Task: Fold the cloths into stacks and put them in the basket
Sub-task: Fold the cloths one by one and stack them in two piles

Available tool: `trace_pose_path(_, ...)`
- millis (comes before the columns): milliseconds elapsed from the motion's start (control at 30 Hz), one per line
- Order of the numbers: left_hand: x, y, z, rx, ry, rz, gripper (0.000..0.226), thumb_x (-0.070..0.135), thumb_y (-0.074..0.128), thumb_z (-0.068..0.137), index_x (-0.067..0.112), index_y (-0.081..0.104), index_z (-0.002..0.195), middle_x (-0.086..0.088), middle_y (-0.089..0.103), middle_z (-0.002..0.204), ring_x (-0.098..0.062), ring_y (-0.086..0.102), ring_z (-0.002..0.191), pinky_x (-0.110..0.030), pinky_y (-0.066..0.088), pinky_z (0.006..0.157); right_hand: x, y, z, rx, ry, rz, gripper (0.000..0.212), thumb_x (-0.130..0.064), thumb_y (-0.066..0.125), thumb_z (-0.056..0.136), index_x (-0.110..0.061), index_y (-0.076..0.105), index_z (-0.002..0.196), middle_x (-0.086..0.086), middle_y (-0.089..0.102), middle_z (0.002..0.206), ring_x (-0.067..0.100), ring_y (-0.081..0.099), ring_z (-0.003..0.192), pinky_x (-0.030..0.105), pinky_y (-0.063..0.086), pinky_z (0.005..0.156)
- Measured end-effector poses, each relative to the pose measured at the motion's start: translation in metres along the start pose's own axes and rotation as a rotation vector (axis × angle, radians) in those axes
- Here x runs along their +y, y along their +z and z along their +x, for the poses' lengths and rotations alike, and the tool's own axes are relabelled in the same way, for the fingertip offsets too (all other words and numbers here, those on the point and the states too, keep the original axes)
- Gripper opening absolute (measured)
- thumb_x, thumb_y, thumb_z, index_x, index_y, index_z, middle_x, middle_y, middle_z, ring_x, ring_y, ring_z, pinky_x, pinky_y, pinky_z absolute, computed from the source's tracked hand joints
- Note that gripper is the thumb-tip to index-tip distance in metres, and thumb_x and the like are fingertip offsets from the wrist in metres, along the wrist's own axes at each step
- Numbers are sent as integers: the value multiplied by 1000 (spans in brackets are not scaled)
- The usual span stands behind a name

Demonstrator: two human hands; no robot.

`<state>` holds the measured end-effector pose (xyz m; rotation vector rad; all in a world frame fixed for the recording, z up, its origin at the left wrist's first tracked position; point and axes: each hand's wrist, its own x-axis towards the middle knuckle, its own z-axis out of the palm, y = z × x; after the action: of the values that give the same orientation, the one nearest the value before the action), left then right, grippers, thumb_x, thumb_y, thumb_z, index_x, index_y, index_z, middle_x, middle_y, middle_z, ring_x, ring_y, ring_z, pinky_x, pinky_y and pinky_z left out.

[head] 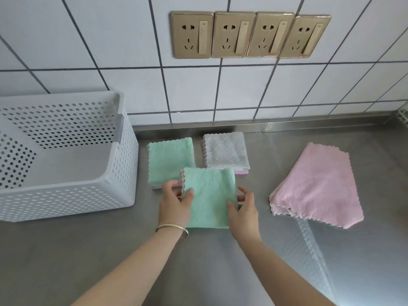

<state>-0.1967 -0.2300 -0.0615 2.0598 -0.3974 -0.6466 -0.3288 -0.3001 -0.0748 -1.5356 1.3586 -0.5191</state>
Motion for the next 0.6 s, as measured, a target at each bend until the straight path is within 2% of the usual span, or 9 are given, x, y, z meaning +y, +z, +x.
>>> trace_pose_path(67,24,15,18,-78,108,24,47,22,55,88,29,35,130,0,66,101,-28,61,86,-30,44,70,-13,-12,33,46,-26,16,42,-10,51,90,-20,41,130,-3,51,102,7,52,77,8,38,58)
trace_pose_path(133,41,26,34,-151,223,70,63,16,51,90,38,21,141,2,56,131,-20,58,109,-29,46,85,-24,-21,61,74,-35,34,42,-11,51,91,-20,40,130,-3,51,102,1,51,73,7,38,53)
trace_pose_path(167,48,31,44,-177,257,66,67,12,50,90,38,18,143,6,50,136,-14,53,117,-27,43,93,-28,-25,75,80,-32,43,41,-12,51,91,-20,40,130,-4,51,102,0,51,72,7,38,52)
trace_pose_path(200,53,38,56,-193,275,69,66,10,48,91,37,20,143,8,49,133,-10,51,114,-24,39,96,-32,-27,90,81,-28,48,41,-12,51,91,-20,40,130,-5,50,102,0,51,72,8,39,52)
trace_pose_path(233,57,46,68,-205,285,94,61,9,47,92,35,26,142,8,50,121,-8,51,101,-21,39,94,-34,-28,104,79,-24,54,41,-13,51,91,-20,40,130,-5,50,102,0,52,72,9,39,54)
trace_pose_path(300,59,59,89,-216,284,153,49,9,46,93,31,42,136,1,50,104,-8,44,69,-9,39,71,-37,-28,125,79,-20,68,42,-15,52,91,-21,40,131,-6,50,102,1,52,73,13,41,57)
trace_pose_path(367,59,73,107,-207,254,150,44,8,47,93,27,49,132,-6,55,108,-8,41,61,-3,35,57,-37,-25,147,80,-3,91,42,-16,53,92,-22,39,131,-5,51,104,1,52,72,15,42,58)
trace_pose_path(467,58,91,127,-199,235,217,43,7,46,93,23,48,133,-7,51,130,-13,43,71,-14,38,77,-32,-19,176,63,35,82,42,-16,52,92,-22,40,132,-4,52,107,3,51,73,15,40,58)
trace_pose_path(600,50,107,142,-224,236,343,45,7,45,93,20,43,137,-9,44,138,-24,52,95,-30,38,99,-14,-10,192,70,61,49,39,-16,52,92,-21,43,129,-5,52,105,12,54,80,17,40,59)
